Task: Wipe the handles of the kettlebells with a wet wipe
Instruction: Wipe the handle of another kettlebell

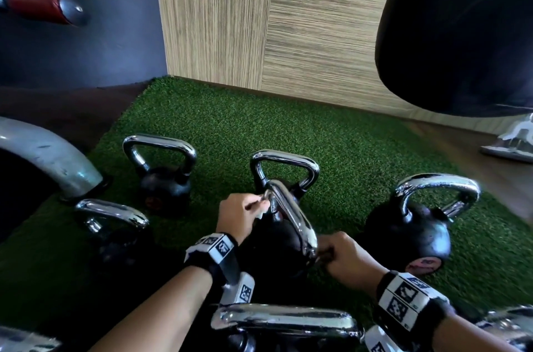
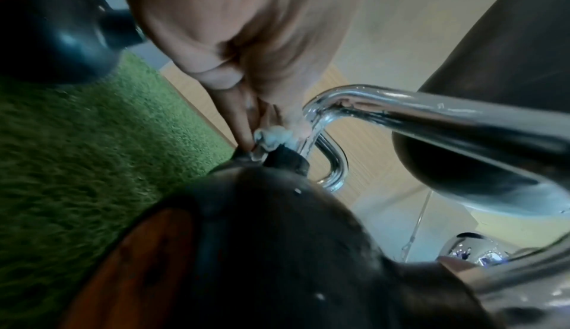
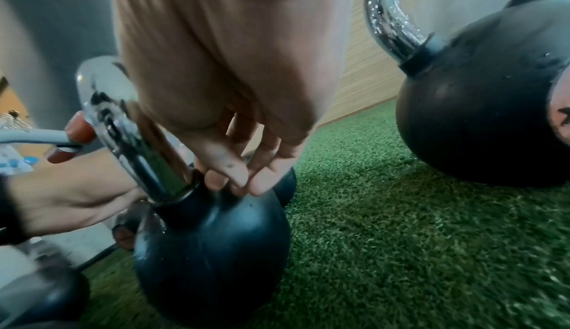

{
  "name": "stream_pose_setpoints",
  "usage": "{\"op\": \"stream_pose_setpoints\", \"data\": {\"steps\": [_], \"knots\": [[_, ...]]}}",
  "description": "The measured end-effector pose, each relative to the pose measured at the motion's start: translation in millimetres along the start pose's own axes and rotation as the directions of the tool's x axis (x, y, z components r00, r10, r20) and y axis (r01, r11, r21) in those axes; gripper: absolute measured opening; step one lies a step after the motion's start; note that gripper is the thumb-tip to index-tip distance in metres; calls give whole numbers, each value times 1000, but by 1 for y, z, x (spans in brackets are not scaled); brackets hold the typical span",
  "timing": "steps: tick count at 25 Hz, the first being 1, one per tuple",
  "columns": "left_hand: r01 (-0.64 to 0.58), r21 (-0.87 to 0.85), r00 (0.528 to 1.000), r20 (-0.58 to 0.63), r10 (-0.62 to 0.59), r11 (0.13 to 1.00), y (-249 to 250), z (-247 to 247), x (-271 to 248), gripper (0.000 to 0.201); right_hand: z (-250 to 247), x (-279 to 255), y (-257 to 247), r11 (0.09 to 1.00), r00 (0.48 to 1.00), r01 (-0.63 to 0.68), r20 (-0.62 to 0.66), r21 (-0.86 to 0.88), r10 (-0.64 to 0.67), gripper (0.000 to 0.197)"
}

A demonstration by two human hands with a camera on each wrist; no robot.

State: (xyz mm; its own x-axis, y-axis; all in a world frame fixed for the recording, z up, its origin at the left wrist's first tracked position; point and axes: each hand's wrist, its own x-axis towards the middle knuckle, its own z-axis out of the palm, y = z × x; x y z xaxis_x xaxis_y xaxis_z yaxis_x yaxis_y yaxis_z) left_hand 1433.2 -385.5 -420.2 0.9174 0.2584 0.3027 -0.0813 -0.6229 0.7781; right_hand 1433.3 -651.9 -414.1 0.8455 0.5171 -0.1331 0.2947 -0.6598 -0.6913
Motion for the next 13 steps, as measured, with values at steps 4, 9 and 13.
{"op": "stream_pose_setpoints", "data": {"steps": [4,9,13], "knots": [[-22,26,986,164,18,999,10,17,28,24,7,20,-10,999,1000,-14,24,32,13,38],[68,-188,916,401,13,980,-8,10,26,23,33,66,12,992,998,-44,-44,119,50,77],[76,-202,942,336,-4,976,-2,11,34,25,42,83,22,975,995,-93,63,200,82,91]]}}
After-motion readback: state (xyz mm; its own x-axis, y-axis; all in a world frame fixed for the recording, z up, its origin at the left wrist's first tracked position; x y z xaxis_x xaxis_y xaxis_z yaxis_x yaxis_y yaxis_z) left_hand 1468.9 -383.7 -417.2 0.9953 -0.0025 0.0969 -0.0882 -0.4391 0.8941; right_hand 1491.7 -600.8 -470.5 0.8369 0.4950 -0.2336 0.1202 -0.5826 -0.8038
